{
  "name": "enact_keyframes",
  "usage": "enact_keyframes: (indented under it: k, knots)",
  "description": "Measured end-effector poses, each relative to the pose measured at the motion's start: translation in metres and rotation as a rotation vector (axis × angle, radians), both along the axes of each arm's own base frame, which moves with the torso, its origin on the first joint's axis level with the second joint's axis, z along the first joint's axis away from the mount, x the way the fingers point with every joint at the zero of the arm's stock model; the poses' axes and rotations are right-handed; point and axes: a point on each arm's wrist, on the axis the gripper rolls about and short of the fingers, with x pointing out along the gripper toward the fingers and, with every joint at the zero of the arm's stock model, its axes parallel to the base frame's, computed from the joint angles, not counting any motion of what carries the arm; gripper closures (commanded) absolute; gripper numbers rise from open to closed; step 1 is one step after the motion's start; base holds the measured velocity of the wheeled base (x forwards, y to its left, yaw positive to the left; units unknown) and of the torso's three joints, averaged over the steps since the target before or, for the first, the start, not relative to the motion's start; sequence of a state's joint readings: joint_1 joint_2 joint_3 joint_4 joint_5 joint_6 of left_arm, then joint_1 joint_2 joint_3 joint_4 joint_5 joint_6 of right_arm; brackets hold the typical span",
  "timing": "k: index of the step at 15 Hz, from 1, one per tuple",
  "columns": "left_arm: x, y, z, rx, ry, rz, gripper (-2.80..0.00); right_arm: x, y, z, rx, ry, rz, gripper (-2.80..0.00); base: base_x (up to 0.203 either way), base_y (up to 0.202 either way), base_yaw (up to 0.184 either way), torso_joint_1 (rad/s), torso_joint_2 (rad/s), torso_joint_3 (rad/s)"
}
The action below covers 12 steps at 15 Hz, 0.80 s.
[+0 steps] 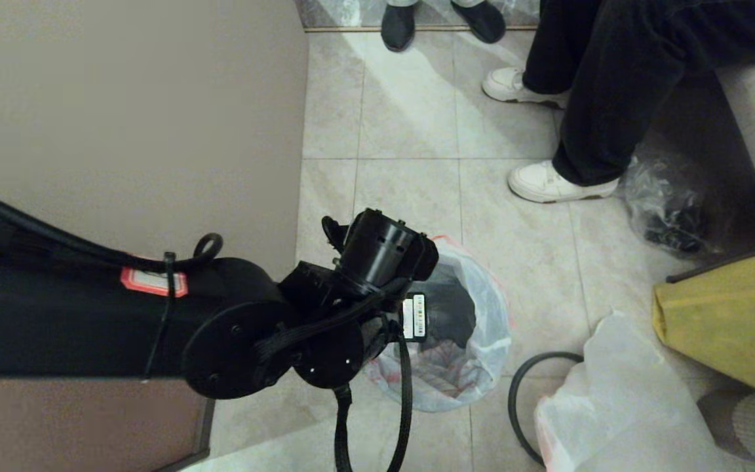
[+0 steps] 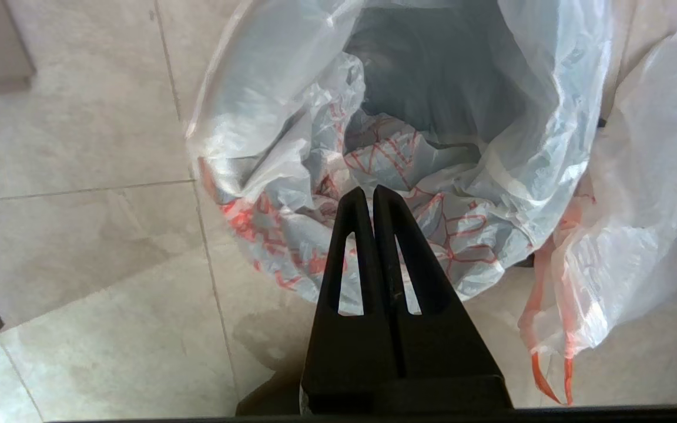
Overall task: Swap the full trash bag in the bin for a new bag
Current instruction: Place the trash can ring on the trash can
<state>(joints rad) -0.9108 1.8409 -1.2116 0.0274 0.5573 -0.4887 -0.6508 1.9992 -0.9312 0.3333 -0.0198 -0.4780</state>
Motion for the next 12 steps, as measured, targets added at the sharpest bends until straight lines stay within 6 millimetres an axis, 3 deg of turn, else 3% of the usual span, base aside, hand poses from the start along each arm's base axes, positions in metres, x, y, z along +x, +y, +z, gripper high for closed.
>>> enact_keyframes:
  k: [2, 5, 9, 12]
  knots:
    - [-0.002, 0.004, 0.003, -0.005, -0.005, 0.006, 0.0, 0.007, -0.005, -0.02, 0.005, 0.064, 0.011, 0.0, 0.0, 0.0, 0.0, 0.0, 0.0, 0.0]
    - [-0.003, 0.006, -0.001, 0.007, 0.005, 0.007, 0.0, 0.023, 0.013, -0.033, 0.069, 0.065, 0.092, 0.0, 0.0, 0.0, 0.0, 0.0, 0.0, 0.0]
    - [-0.003, 0.02, -0.034, 0.093, 0.072, 0.066, 0.0, 0.053, 0.068, -0.026, 0.172, -0.013, 0.245, 0.0, 0.0, 0.0, 0.0, 0.0, 0.0, 0.0]
    - [-0.007, 0.028, -0.05, 0.115, 0.103, 0.118, 0.0, 0.076, 0.106, -0.01, 0.342, -0.188, 0.326, 0.0, 0.0, 0.0, 0.0, 0.0, 0.0, 0.0]
